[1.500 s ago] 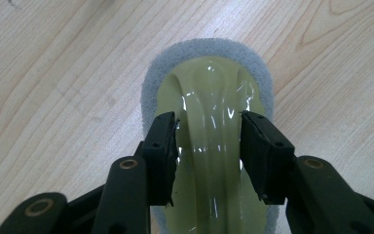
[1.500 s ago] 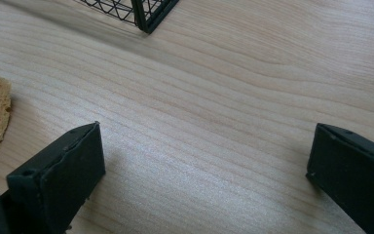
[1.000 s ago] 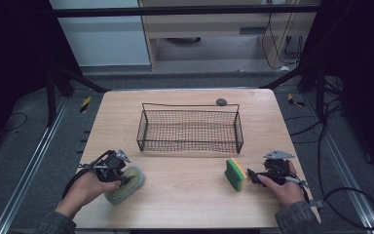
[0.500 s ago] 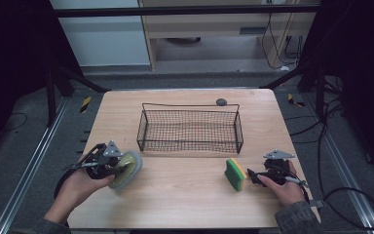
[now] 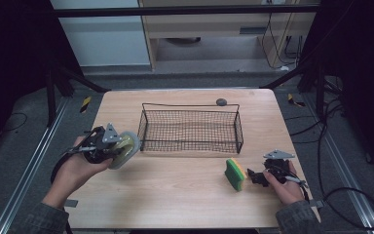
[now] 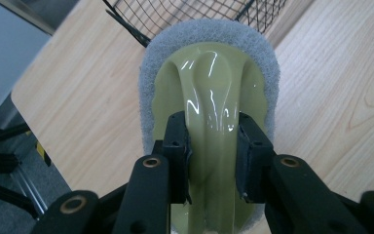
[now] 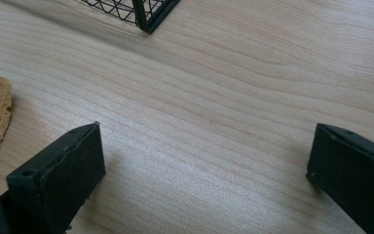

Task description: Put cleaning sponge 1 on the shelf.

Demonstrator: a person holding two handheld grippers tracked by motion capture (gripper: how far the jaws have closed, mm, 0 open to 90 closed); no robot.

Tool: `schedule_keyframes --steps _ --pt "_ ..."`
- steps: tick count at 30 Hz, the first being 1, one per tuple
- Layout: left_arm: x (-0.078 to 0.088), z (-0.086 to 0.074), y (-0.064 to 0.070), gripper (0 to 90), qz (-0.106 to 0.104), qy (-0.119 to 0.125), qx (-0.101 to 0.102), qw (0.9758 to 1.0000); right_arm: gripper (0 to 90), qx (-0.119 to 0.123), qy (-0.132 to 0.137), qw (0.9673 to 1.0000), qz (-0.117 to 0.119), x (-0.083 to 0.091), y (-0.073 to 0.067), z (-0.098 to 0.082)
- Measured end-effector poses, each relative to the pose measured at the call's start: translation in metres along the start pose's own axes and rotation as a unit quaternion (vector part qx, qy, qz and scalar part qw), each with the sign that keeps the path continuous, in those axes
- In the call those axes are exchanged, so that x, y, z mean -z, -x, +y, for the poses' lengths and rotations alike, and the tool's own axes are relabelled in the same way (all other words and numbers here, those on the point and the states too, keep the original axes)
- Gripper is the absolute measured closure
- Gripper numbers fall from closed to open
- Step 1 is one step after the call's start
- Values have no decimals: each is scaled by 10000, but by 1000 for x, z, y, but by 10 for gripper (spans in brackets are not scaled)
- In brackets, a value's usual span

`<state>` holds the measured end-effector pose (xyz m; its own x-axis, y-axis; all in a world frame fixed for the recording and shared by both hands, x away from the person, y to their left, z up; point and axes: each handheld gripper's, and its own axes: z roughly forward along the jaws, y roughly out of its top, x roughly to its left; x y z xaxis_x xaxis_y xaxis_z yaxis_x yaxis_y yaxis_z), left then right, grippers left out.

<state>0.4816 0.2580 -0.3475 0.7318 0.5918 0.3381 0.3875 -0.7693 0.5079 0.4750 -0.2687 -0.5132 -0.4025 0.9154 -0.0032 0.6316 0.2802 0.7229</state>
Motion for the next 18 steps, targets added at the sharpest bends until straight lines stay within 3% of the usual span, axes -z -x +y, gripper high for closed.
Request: schedule_keyframes --steps 6,11,15,18 --pt "3 14 -5 700 86 9 -298 9995 12 12 1 10000 39 -2 2 2" --pt "2 28 -8 699 52 206 -538 9983 47 -314 156 9994 30 -1 14 2" --pt "0 43 -11 700 55 129 -912 9957 38 -28 47 10000 -74 -3 11 4" --pt "-1 51 -13 700 153 152 -1026 9945 38 -42 46 9999 -84 -3 10 4"
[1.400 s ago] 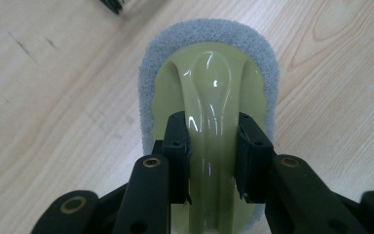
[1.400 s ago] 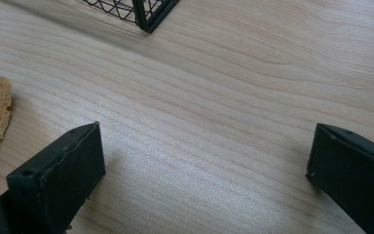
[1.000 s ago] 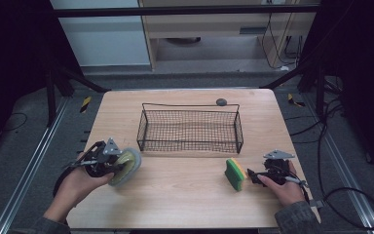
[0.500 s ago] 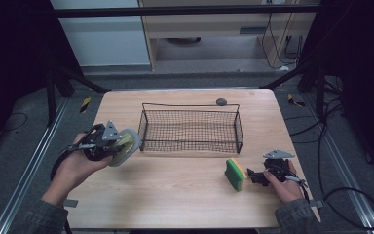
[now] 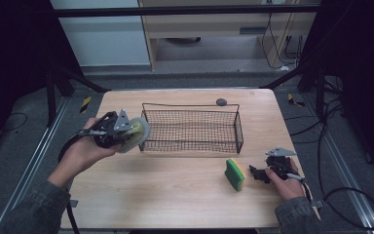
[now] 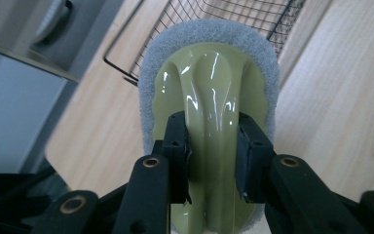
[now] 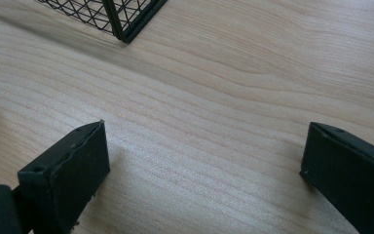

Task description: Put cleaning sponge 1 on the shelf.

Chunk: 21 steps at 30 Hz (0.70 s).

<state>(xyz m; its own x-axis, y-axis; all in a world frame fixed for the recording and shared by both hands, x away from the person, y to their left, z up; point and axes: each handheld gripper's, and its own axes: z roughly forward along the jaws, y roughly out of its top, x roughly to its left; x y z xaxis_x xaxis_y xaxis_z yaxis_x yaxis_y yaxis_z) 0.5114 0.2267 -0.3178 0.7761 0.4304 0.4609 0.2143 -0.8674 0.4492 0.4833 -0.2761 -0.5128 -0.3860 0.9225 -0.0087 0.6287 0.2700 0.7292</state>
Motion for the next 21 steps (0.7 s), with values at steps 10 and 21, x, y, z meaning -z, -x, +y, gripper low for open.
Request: schedule_keyframes --steps 10,21 --pt "-16 26 -13 700 459 220 -268 9983 38 -71 -20 10000 -6 3 -2 -2" --pt "-6 49 -14 700 668 365 -602 9953 34 -21 -8 10000 -17 2 -2 -2"
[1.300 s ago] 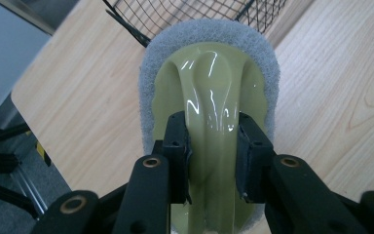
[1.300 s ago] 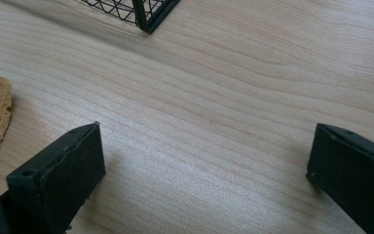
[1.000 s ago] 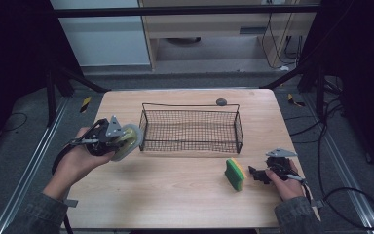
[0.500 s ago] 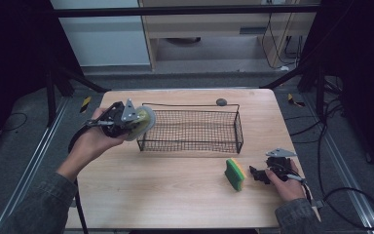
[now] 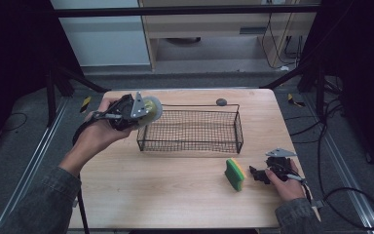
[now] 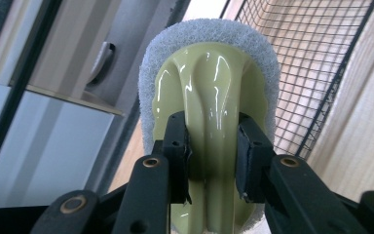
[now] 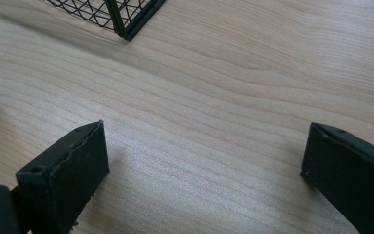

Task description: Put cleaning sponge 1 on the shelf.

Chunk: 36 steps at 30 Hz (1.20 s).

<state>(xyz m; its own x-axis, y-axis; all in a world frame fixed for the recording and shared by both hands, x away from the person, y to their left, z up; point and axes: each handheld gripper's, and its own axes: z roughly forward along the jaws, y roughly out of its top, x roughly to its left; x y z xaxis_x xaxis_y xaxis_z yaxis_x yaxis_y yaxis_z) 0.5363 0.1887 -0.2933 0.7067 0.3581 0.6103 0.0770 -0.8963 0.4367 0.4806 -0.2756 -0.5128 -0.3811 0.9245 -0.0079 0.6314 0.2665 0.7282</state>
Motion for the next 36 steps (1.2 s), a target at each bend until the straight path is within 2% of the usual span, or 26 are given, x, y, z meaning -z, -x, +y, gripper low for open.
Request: schedule_keyframes --steps 3,7,13,18,28,30,36 --pt "-5 0 -1 700 -17 -48 -32 10000 34 -55 -15 10000 8 1 -1 0" --pt "-12 2 -5 700 -74 27 -79 9999 33 -59 -14 10000 2 1 -1 0" --pt "-18 8 -8 700 -120 87 -309 9994 24 -19 -9 10000 -11 -1 0 1" --pt "-30 10 -6 700 -154 4 -464 9988 25 6 -8 10000 -24 -1 0 0" --pt "-63 13 2 700 -463 19 -709 9964 24 -18 -8 10000 -13 -1 0 1" --pt "-66 13 4 700 -473 -18 -812 9956 24 -13 -6 10000 -23 -1 0 1" --pt "-71 15 6 700 -550 -11 -827 9951 21 -16 -20 10000 -54 -1 -1 1"
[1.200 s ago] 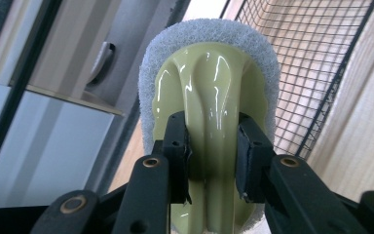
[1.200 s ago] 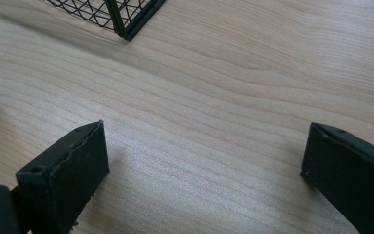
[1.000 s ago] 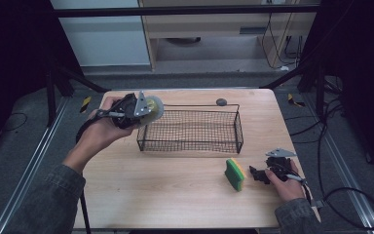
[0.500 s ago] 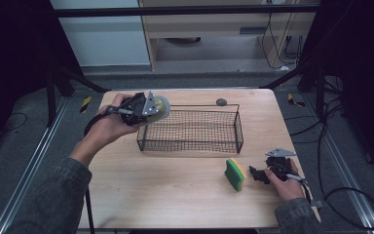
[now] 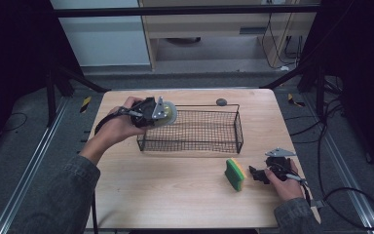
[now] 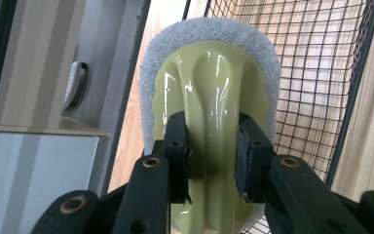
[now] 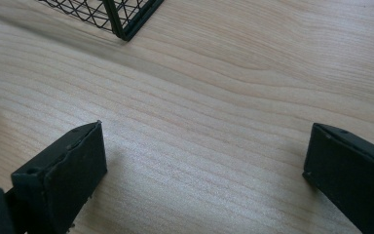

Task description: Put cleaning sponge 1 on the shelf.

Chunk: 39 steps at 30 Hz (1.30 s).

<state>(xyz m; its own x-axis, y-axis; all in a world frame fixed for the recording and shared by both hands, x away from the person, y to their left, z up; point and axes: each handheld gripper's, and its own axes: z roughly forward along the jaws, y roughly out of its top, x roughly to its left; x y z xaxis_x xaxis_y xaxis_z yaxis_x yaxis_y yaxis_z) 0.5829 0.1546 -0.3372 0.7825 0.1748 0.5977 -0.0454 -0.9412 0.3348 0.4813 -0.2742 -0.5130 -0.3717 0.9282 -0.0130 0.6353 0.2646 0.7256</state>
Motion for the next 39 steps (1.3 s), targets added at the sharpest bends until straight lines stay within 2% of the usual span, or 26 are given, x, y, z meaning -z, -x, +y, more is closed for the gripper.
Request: schedule_keyframes --steps 9,11,16,34,35,39 --pt "-5 3 2 700 -115 15 -77 9999 21 -26 3 10000 9 0 0 0" --pt "-6 3 3 699 -139 -67 -113 9998 21 -26 2 10000 8 0 0 0" --pt "-8 5 9 699 -229 -83 -220 9995 21 -24 4 10000 8 0 0 0" --pt "-21 -1 13 699 -388 -370 -223 9983 21 -30 4 10000 2 0 0 0" --pt "-23 -1 13 699 -392 -391 -285 9981 21 -30 4 10000 1 0 0 0" --pt "-25 -2 16 699 -434 -409 -310 9977 20 -32 3 10000 3 0 0 0"
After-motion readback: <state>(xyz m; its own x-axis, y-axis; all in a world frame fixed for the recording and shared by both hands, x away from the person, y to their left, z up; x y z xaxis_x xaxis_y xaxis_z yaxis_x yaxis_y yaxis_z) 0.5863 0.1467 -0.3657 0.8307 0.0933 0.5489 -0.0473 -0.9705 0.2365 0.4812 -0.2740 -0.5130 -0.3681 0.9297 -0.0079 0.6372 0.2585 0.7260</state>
